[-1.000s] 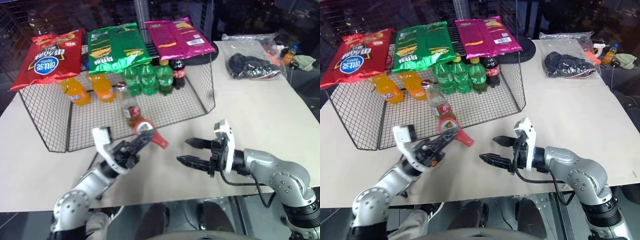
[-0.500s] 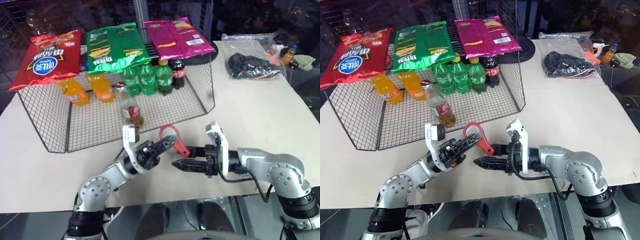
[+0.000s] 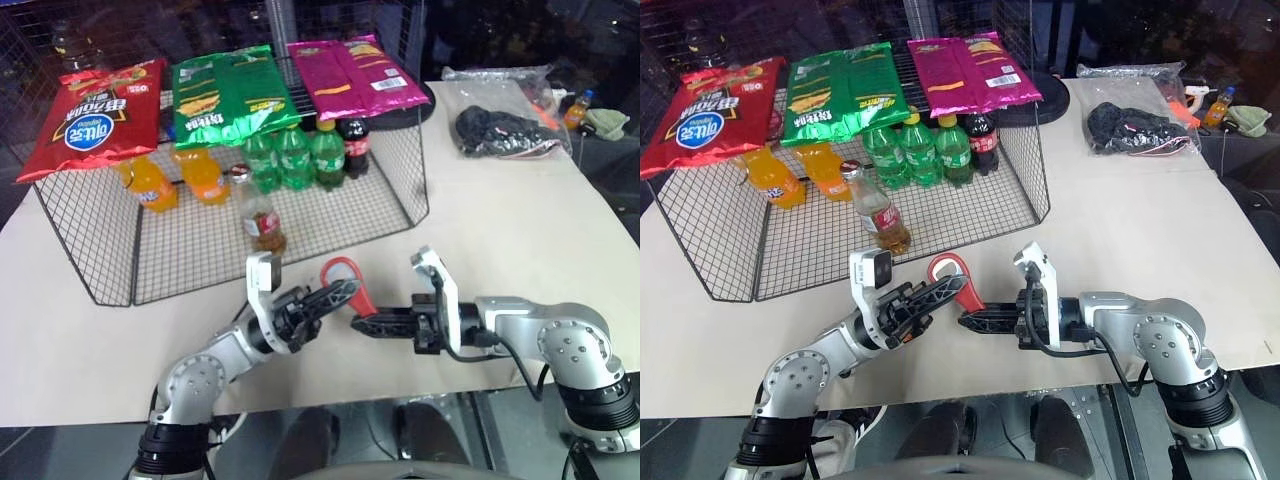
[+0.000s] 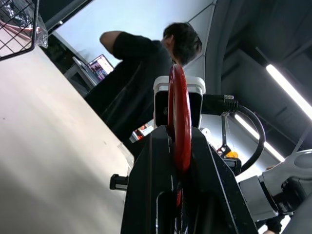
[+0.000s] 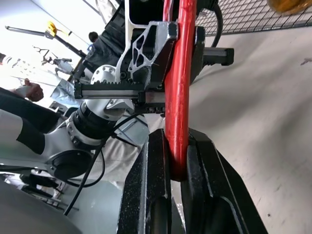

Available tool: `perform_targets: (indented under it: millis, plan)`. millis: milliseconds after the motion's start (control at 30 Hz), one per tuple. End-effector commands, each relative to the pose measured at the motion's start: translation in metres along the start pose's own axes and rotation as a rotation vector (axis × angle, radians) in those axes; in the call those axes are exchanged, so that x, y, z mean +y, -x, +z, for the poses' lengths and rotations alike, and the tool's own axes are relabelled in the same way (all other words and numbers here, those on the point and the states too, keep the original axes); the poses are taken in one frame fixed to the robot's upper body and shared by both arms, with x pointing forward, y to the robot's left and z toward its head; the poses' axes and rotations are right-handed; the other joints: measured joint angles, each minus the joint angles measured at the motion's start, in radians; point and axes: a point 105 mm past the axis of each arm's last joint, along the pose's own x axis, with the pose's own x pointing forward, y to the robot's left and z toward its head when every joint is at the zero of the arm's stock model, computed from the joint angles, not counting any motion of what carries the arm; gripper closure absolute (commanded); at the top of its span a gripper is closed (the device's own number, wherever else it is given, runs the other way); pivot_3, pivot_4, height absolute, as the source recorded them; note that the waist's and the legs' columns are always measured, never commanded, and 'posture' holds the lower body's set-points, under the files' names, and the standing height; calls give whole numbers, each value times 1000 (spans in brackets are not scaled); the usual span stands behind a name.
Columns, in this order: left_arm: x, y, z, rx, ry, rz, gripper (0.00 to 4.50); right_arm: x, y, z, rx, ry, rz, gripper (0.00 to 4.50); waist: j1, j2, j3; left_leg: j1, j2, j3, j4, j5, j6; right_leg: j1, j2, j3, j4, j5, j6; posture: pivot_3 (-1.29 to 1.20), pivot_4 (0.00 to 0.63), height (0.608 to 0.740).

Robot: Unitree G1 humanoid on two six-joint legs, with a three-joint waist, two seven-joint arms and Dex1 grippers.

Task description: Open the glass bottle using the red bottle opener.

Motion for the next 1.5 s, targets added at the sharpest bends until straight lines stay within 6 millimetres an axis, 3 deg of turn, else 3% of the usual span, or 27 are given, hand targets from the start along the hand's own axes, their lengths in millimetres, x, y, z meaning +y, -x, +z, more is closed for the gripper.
perform_targets:
  millis: [33, 167, 267, 333, 467, 600, 767, 933, 1167, 1500]
  plan:
    - [6, -3, -2, 22, -35, 31, 3907, 9, 0, 11, -10, 55, 29, 4500, 0, 0, 0, 0, 0, 0, 0, 0, 0, 0, 0, 0, 0, 0, 0, 0, 150, 740]
    - [5, 0, 1, 32, -53, 43, 2320, 4, 7, 13, -26, 49, -9, 4500, 0, 0, 0, 0, 0, 0, 0, 0, 0, 0, 0, 0, 0, 0, 0, 0, 150, 740]
    - [-4, 17, 8, 26, -85, 92, 725, -11, 20, 16, -68, 66, -113, 4500, -2, 0, 0, 0, 0, 0, 0, 0, 0, 0, 0, 0, -1, 0, 0, 0, 150, 740]
    - [-9, 30, 11, 27, -131, 153, 39, -19, 31, 19, -99, 72, -171, 4500, -3, 0, 0, -1, 1, 1, -1, 0, 0, -2, 0, 1, -1, 0, 0, 0, 150, 740]
    - [-12, 46, 33, -61, -360, 338, 39, -36, 53, 23, -154, 93, -297, 4500, 5, 1, 0, -3, 1, 1, -1, 0, 0, -3, -4, 1, -1, 0, 0, 0, 150, 740]
    - [-30, 56, 53, -172, -548, 485, 39, -48, 66, 32, -225, 120, -382, 4500, 7, 0, 1, -3, 1, 1, -1, 0, 0, -3, -5, 1, -1, 0, 0, 0, 150, 740]
    - [-14, 74, 74, -208, -912, 774, 39, -51, 64, 40, -281, 140, -392, 4500, 8, 0, 1, -3, 0, 2, -1, 0, 0, -3, -5, 1, -1, 0, 0, 0, 150, 740]
    - [-1, 72, 87, -163, -1120, 823, 39, -48, 57, 44, -290, 174, -375, 4500, 14, 0, 1, -3, 0, 2, -1, 0, 0, -3, -1, 1, -1, 0, 0, 0, 150, 740]
    - [21, 70, 105, -177, -1178, 880, 39, -38, 49, 57, -325, 377, -383, 4500, 11, 0, 1, -4, 0, 2, -1, 0, 0, -4, -1, 1, -2, 0, 0, 0, 150, 740]
    - [50, 56, 115, -123, -1153, 824, 39, -25, 36, 61, -388, 673, -409, 4500, 4, 0, 1, -5, 0, 1, -1, 0, 0, -5, -1, 0, -1, 0, 0, 0, 150, 740]
